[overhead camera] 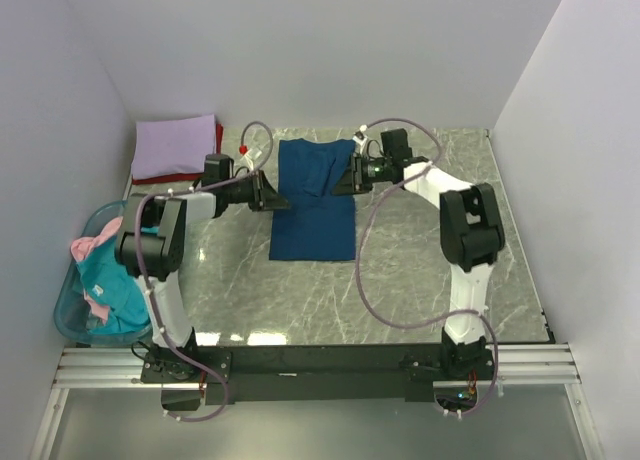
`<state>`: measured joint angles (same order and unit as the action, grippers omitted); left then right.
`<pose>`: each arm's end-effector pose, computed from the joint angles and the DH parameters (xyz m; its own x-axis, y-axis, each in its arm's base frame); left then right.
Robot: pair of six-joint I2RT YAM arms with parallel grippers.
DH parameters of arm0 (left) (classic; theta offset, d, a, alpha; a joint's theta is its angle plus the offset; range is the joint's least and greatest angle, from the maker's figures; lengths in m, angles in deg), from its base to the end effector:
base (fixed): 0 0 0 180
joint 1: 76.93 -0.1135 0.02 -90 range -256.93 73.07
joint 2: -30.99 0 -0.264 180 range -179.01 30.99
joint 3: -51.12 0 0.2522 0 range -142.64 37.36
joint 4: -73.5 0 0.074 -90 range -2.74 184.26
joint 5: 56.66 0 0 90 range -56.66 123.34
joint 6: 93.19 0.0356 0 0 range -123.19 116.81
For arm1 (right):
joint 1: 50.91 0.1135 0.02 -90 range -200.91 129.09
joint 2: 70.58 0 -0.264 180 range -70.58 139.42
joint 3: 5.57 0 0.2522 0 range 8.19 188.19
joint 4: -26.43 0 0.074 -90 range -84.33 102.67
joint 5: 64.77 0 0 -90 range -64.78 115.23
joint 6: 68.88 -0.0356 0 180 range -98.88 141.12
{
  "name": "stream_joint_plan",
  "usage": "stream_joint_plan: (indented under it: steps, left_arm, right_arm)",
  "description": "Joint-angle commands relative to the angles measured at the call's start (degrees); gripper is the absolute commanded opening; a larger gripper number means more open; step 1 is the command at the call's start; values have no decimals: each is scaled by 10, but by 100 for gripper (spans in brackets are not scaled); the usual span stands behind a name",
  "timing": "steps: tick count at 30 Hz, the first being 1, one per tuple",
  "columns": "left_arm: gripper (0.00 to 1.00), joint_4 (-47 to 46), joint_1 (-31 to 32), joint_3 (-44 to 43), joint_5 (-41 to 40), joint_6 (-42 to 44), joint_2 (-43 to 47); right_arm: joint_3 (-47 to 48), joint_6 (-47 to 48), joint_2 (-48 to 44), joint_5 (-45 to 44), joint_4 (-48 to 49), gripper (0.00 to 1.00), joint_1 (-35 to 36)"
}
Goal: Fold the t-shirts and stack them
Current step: Fold the tshirt
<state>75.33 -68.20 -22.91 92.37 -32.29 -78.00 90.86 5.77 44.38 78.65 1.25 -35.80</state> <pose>0.3774 -0.0888 0.1633 -0.8853 -0.1173 -0.4500 0.3734 0.3976 -0.8382 0.4167 0.1421 0.2069 -0.8328 -0.0615 -0.5502 -0.5136 0.4566 0.7265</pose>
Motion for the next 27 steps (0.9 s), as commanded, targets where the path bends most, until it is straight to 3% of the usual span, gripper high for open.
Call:
stream_joint_plan:
  steps: [1,7,13,15,17,18,21,22,24,25,27]
  left_arm:
    - [17,-128,-7,-44,-25,-95,-54]
    - [18,-192,-28,-94,-59,-172,-169]
    - [18,-169,-56,-112,-84,-197,-220]
    - [21,-182,-66,-104,-74,-206,-217]
    - [31,-189,-75,-86,-56,-199,-186]
    - [34,-182,-76,-80,-37,-187,-169]
    - [45,-110,-77,-66,-15,-73,-78]
    - [47,-32,-77,-64,-11,13,-27]
    - [51,46,-78,-52,-10,104,24]
    - [52,114,-78,-45,-12,195,74]
    - [58,186,-78,-18,-16,284,124]
  right_arm:
    - [45,-55,72,2,60,28,1]
    - [101,-99,176,-19,93,28,-10]
    - [120,-113,207,-35,95,28,-37]
    - [128,-104,201,-36,80,28,-44]
    - [123,-85,169,-32,59,33,-48]
    - [119,-73,152,-32,48,39,-49]
    - [105,3,72,-37,-15,48,-46]
    - [102,48,33,-43,-55,53,-44]
    - [89,99,-7,-58,-101,58,-40]
    - [80,147,-44,-67,-140,58,-36]
    - [44,196,-84,-103,-170,59,-23]
